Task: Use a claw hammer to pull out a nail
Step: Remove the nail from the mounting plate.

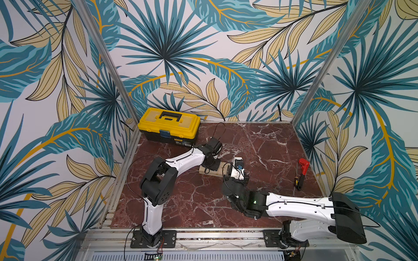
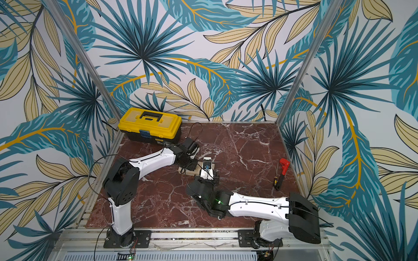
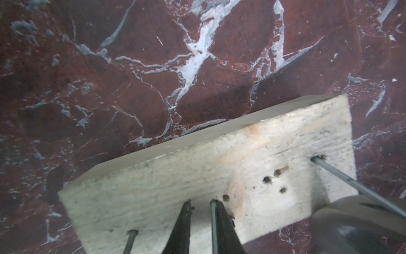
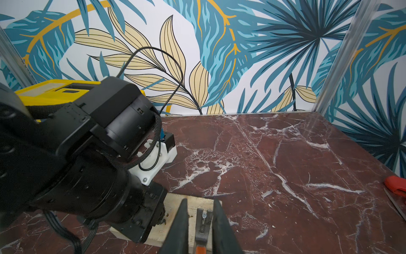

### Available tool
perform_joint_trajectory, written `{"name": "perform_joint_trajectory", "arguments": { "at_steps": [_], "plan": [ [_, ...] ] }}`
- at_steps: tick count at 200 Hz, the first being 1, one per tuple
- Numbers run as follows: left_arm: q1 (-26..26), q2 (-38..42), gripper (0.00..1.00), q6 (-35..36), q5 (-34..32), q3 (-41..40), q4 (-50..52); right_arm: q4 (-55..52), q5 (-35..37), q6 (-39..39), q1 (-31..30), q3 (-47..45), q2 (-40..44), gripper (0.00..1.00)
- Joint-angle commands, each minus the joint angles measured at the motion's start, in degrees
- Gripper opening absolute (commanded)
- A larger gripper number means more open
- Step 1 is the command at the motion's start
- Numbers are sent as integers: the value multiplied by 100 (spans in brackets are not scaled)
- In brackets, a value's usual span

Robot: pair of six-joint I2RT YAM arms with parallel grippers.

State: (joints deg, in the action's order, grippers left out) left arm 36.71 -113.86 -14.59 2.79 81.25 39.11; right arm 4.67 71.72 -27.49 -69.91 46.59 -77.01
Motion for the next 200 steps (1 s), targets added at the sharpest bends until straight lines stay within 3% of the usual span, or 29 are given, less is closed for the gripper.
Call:
{"name": "perform_joint_trajectory", "arguments": {
  "at_steps": [1,80,200],
  "plan": [
    [-94,-1943,19,-324,385,-898,975,-2202,-948,-257,-149,-658,-728,0],
    [-94,-2003,19,-314,400,-862,993,-2550,-699,-827,-422,-602,-925,0],
    [-76,-2678,19,-360,283,-510,1383,-2196,-795,6,-480,-461,-930,0]
  ]
}}
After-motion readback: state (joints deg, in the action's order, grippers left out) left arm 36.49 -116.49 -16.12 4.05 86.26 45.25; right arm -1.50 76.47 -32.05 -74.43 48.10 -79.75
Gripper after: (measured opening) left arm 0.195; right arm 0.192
